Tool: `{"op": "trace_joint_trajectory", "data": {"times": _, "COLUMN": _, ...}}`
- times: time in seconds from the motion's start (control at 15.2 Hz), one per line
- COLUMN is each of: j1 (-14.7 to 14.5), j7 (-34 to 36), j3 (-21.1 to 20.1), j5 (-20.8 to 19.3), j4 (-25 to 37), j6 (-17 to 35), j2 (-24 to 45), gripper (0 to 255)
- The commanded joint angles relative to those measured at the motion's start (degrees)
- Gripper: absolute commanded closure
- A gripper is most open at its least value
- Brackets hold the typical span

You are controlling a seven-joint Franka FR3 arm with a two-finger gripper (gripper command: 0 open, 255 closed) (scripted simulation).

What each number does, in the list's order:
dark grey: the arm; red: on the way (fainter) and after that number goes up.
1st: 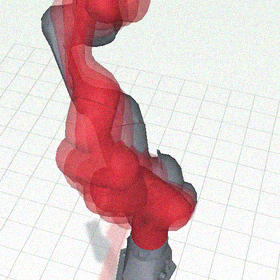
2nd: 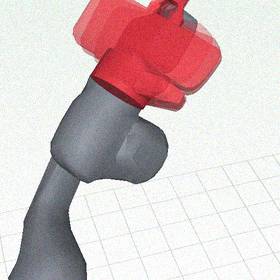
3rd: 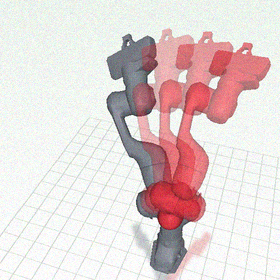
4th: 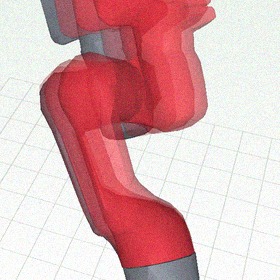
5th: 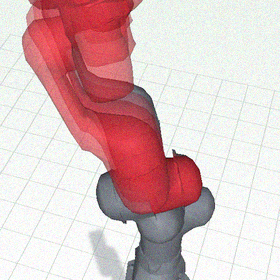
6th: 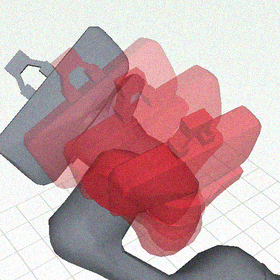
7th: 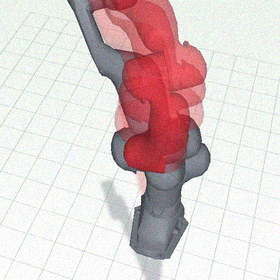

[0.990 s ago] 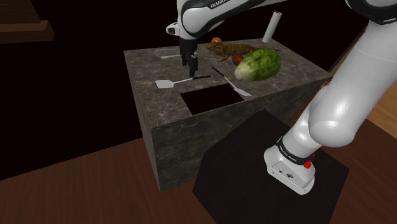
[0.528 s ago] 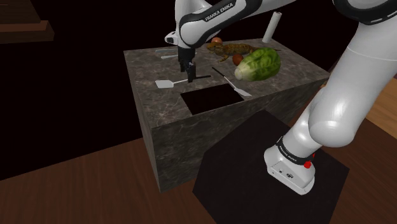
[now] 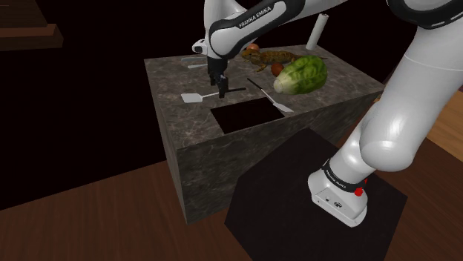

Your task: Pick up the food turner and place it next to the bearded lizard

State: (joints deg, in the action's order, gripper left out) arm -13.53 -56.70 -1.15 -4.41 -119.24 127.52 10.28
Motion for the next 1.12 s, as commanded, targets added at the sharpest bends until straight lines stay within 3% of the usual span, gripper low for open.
{"op": "trace_joint_trajectory", "data": {"times": 0.0, "j1": 0.00, "j7": 0.00, "j3": 0.00, "j5": 0.00, "j4": 0.00, "j6": 0.00, "j2": 0.00, "gripper": 255}}
{"op": "trace_joint_trajectory", "data": {"times": 0.59, "j1": 0.00, "j7": 0.00, "j3": 0.00, "j5": 0.00, "j4": -0.01, "j6": 0.01, "j2": 0.00, "gripper": 255}}
{"op": "trace_joint_trajectory", "data": {"times": 1.06, "j1": 0.00, "j7": -0.41, "j3": -0.07, "j5": 0.32, "j4": 2.19, "j6": -4.92, "j2": -2.74, "gripper": 255}}
